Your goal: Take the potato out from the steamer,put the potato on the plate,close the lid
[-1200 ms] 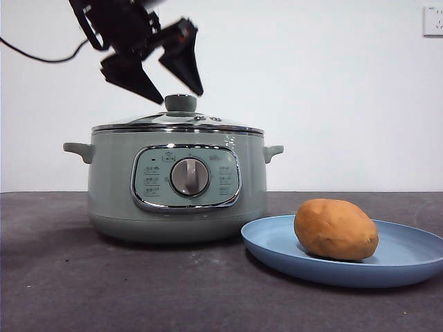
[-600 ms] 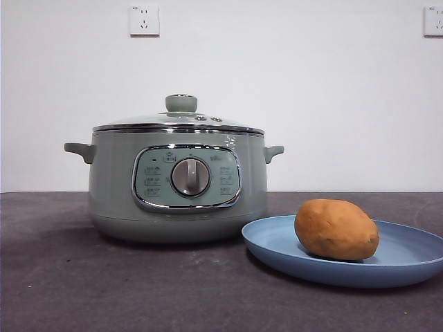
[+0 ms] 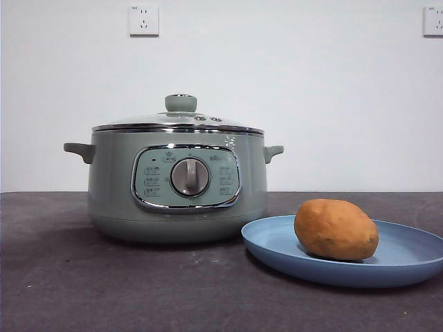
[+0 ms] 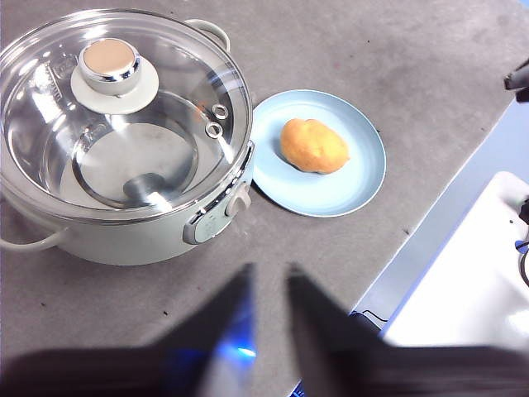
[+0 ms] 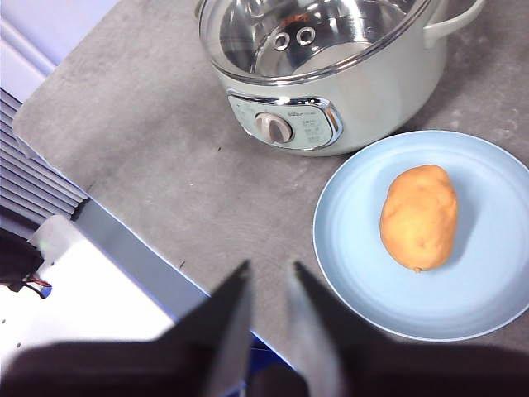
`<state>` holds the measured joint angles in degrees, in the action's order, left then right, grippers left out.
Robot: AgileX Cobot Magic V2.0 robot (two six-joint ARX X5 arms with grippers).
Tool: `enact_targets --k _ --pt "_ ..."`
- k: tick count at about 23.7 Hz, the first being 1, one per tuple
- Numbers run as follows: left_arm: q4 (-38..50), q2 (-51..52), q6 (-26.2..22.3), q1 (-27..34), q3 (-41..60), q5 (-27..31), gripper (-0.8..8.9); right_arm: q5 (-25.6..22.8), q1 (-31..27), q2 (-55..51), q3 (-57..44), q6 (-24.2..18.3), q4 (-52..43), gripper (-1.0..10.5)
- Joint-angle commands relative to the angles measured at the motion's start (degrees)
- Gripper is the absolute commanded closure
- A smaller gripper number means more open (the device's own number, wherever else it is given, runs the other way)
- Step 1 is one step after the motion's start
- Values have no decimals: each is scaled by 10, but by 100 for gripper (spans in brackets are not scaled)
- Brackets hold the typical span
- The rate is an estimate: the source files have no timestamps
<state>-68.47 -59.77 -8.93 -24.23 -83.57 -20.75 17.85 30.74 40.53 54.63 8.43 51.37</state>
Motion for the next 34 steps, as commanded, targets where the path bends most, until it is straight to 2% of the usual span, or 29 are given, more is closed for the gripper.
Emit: enact_targets --k 1,11,14,15,17,21,24,28,34 --pt "0 1 3 -2 -2 -4 817 -2 1 -1 1 5 -2 946" --pt "1 0 3 -3 -2 -3 817 -2 1 -1 1 5 -2 946" --pt "31 9 -50 6 -1 12 817 -2 1 -1 1 5 -2 946" --pt "69 18 -78 20 0 12 817 -2 1 -1 1 5 -2 946" --pt "163 53 -103 61 13 8 817 -2 1 -1 1 5 -2 946" --pt "414 171 -89 160 162 18 817 -2 1 -1 1 5 -2 946" --pt "539 254 -89 210 307 72 817 -2 1 -1 1 5 -2 946" --pt "612 330 -70 234 442 87 817 -2 1 -1 1 5 -2 946" --pt "673 425 -26 246 611 100 817 -2 1 -1 1 5 -2 946"
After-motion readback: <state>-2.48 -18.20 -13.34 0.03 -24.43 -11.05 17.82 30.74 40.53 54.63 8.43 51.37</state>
